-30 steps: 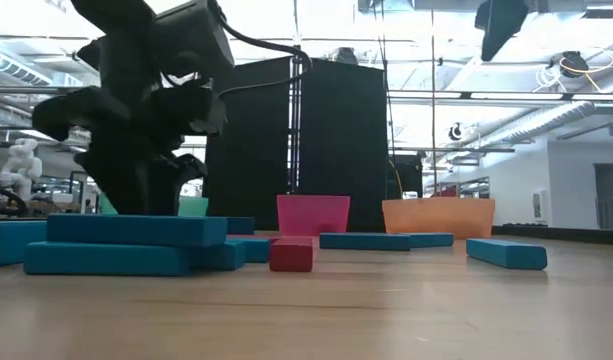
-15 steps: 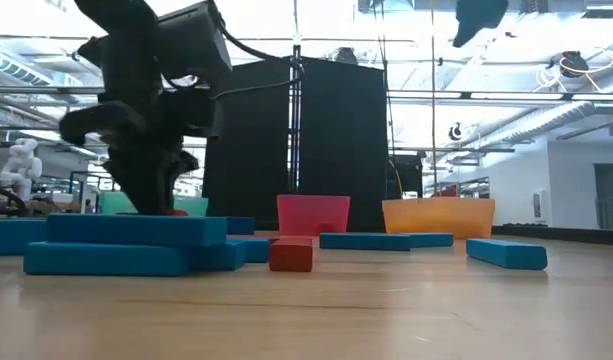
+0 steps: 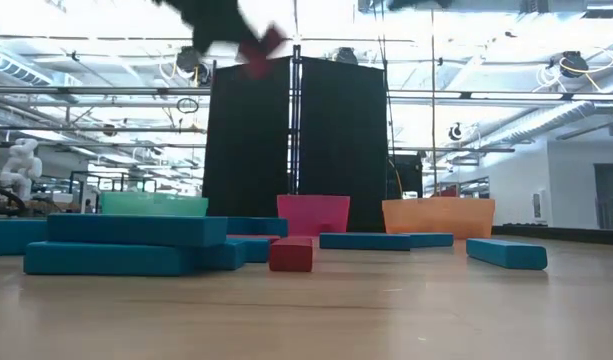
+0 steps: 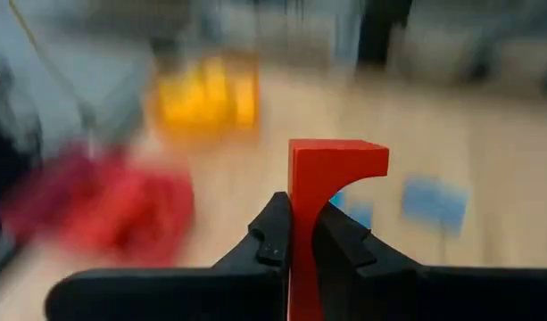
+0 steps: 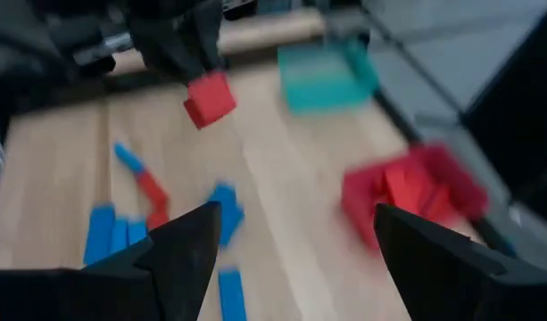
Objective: Sort blocks
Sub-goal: Put the red block into the red bin
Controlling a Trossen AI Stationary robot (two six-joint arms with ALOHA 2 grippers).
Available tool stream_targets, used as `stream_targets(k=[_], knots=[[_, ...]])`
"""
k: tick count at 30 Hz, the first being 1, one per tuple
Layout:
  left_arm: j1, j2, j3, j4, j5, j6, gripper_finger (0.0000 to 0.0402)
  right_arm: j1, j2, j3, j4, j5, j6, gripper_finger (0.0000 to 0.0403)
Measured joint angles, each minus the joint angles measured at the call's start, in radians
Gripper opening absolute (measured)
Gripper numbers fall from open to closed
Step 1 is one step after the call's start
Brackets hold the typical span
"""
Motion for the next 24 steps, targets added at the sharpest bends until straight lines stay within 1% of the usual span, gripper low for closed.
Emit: stream_targets(k=[2, 4, 5, 9, 11, 15, 24], knots=[[0.0, -0.058, 0.004, 0.158, -0.021, 0.026, 0.0027, -0.007, 0.0, 0.0, 0.088, 0.0, -0.044, 0.029], [0.0, -0.096, 0.003, 0.282, -0.023, 0.055, 0.0027, -0.017, 0.0, 0.0, 0.185, 0.0, -0.084, 0.029], [0.0, -0.107, 0.004, 0.346, -0.015, 0.072, 0.0027, -0.024, 0.0, 0.0, 0.229, 0.0, -0.104, 0.029], [0.0, -0.13, 0.003, 0.511, 0.061, 0.101, 0.0027, -0.045, 0.032, 0.002, 0.397, -0.003, -0.179, 0.029], [-0.001, -0.13, 0.003, 0.544, 0.082, 0.101, 0.0027, -0.051, 0.056, 0.001, 0.479, -0.017, -0.2, 0.029], [0.0, -0.11, 0.003, 0.563, 0.084, 0.112, 0.0027, -0.062, 0.105, 0.002, 0.617, -0.101, -0.204, 0.029], [0.0, -0.062, 0.002, 0.57, 0.084, 0.128, 0.0027, -0.065, 0.188, 0.001, 0.715, -0.14, -0.184, 0.029]])
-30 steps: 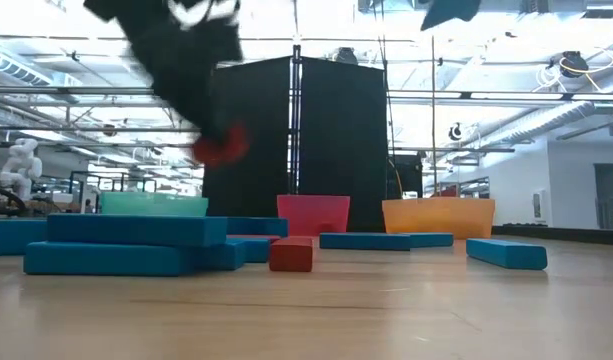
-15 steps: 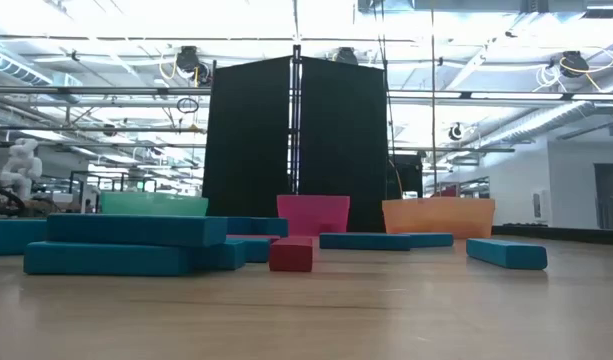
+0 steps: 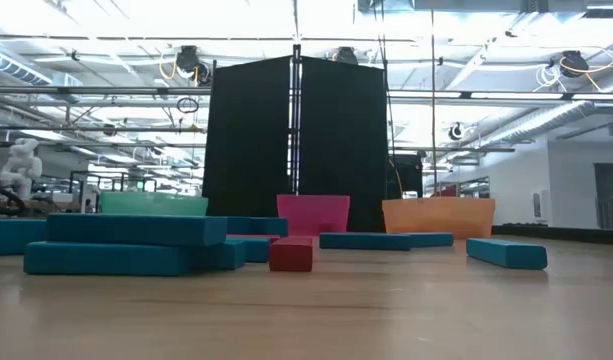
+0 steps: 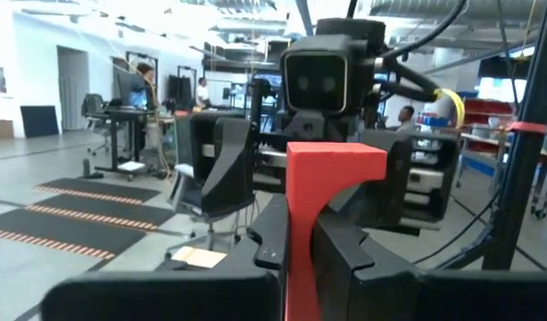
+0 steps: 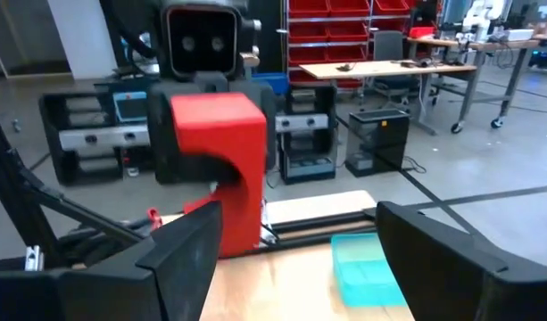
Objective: Sort blocks
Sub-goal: Put the red block into the red bin
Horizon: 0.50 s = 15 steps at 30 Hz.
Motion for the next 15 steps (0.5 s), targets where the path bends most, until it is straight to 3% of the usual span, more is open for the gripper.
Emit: stream_targets(k=[9, 15], knots=[[0.0, 0.066, 0.0, 0.037, 0.027, -0.001, 0.0027, 0.0, 0.002, 0.0, -0.005, -0.003, -0.002, 0.0286], [0.0, 0.074, 0.0, 0.037, 0.028, -0.001, 0.0027, 0.0, 0.001, 0.0, -0.013, -0.028, -0.024, 0.0247]])
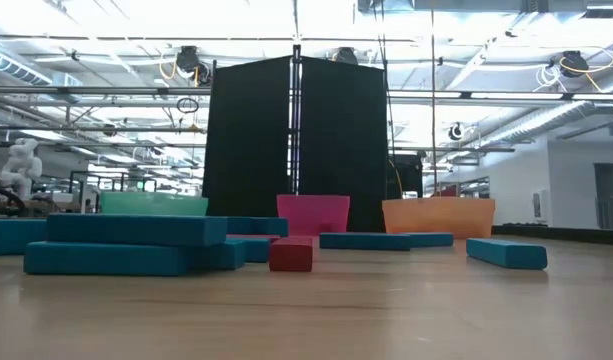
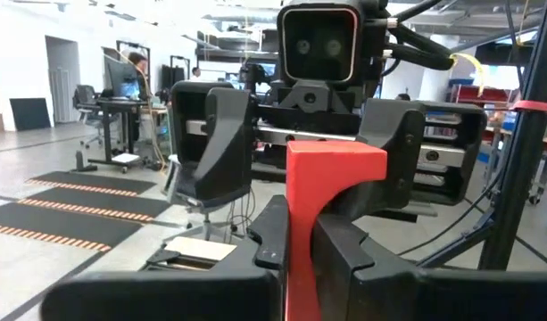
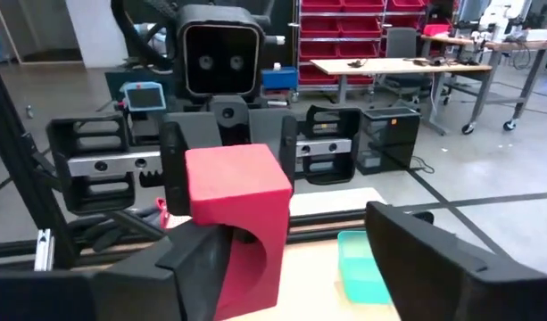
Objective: Sort blocks
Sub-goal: Put the red block into the red bin
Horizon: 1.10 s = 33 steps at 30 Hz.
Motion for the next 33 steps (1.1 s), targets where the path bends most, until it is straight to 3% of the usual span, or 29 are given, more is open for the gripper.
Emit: stream_targets(k=[11, 19, 33], knots=[[0.001, 0.001, 0.0, -0.009, -0.006, 0.0, 0.0027, 0.001, 0.0, -0.001, -0.001, -0.007, -0.064, 0.0157], [0.0, 0.001, 0.0, 0.002, -0.003, -0.024, 0.0038, 0.001, 0.0, -0.001, 0.003, -0.054, -0.115, 0.0033], [0.0, 0.0, 0.0, 0.011, -0.005, -0.026, 0.0048, 0.0, -0.001, -0.001, 0.003, -0.052, -0.136, 0.0028]])
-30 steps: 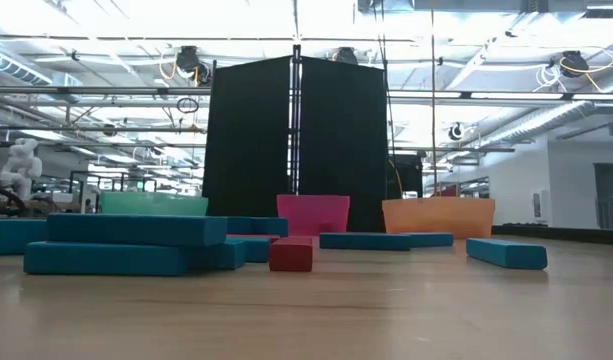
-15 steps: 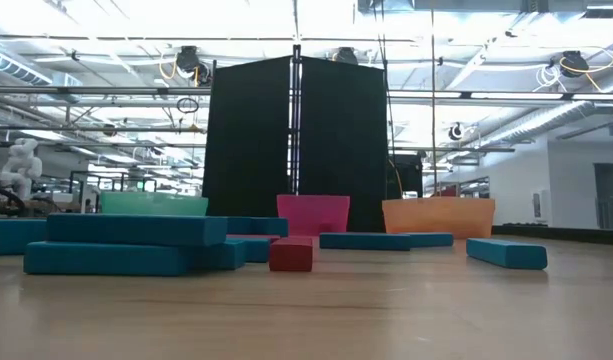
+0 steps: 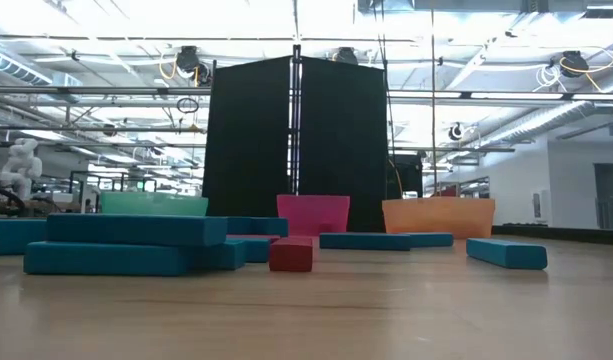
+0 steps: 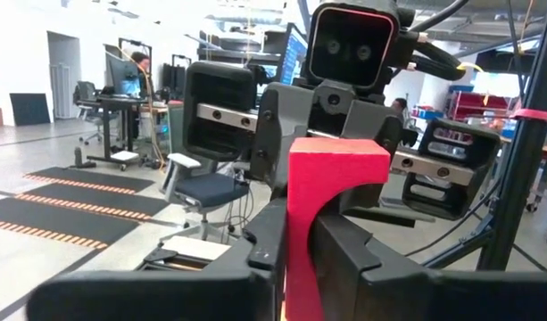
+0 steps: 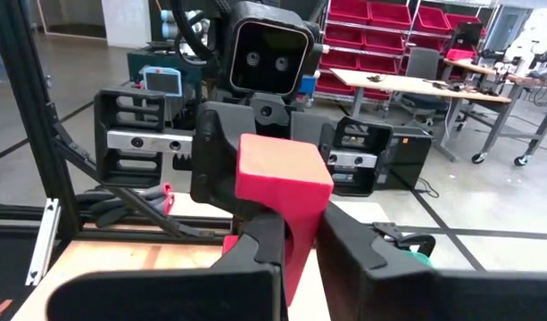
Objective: Sort blocks
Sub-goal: Put the red block into the red bin
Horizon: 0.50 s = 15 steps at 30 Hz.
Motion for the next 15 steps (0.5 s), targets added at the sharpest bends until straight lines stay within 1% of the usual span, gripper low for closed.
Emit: stream_targets(k=[4, 8, 11, 15], knots=[[0.0, -0.007, 0.0, -0.005, 0.004, 0.002, 0.0055, 0.0, 0.0, 0.0, 0.004, 0.002, -0.005, 0.0028], [0.002, -0.02, 0.0, -0.035, 0.036, 0.003, 0.0072, 0.001, 0.002, 0.0, 0.004, -0.001, -0.014, 0.0026], [0.002, -0.029, 0.0, -0.069, 0.063, 0.024, 0.0095, 0.002, 0.003, 0.0, 0.0, -0.008, -0.018, 0.0021], [0.002, -0.031, 0.0, -0.073, 0.066, 0.029, 0.0137, 0.002, 0.003, 0.0, 0.0, -0.01, -0.021, 0.0021]])
